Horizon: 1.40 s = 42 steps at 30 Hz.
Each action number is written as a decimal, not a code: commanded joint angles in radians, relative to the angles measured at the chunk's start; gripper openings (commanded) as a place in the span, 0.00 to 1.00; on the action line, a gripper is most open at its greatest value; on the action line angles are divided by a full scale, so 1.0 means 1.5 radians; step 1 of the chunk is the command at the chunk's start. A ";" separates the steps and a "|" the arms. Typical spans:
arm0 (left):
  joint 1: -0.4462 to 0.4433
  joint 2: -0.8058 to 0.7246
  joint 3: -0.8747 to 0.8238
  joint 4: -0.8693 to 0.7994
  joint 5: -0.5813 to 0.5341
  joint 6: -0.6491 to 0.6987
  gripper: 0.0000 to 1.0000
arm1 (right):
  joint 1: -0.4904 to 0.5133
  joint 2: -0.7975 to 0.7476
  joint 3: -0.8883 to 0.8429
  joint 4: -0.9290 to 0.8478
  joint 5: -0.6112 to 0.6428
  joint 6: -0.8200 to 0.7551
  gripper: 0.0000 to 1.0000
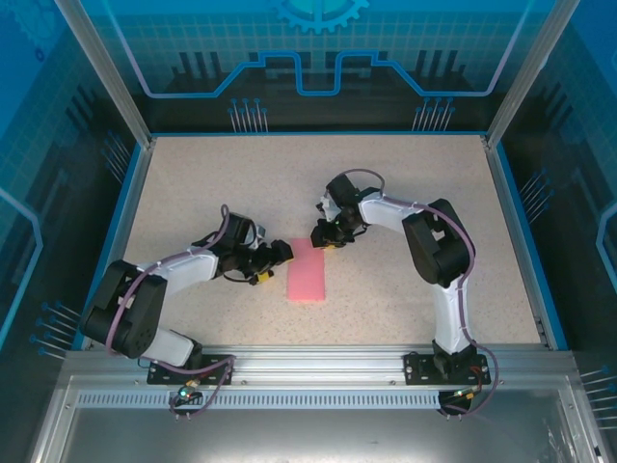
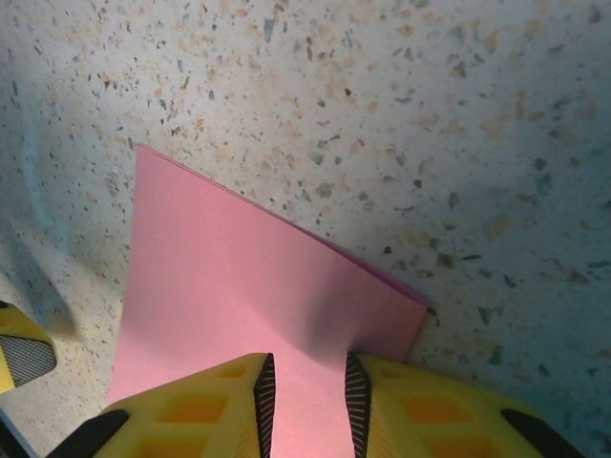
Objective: Fold a paper plane with a square sheet of paper (fold left side to right side)
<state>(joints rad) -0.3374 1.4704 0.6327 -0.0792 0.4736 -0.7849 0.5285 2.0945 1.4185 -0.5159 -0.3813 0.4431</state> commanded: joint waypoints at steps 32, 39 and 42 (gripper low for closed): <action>-0.052 0.087 0.058 0.021 0.034 -0.012 0.34 | 0.010 0.018 0.016 -0.039 0.039 -0.049 0.22; -0.053 0.085 0.059 0.008 0.032 -0.011 0.24 | 0.010 -0.007 0.006 -0.026 0.051 -0.054 0.32; -0.055 0.086 0.059 0.004 0.030 -0.009 0.26 | 0.010 -0.009 0.010 -0.031 0.053 -0.058 0.33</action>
<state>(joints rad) -0.4110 1.5963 0.6987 -0.0467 0.5060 -0.8104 0.5304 2.0930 1.4334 -0.5446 -0.3397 0.3737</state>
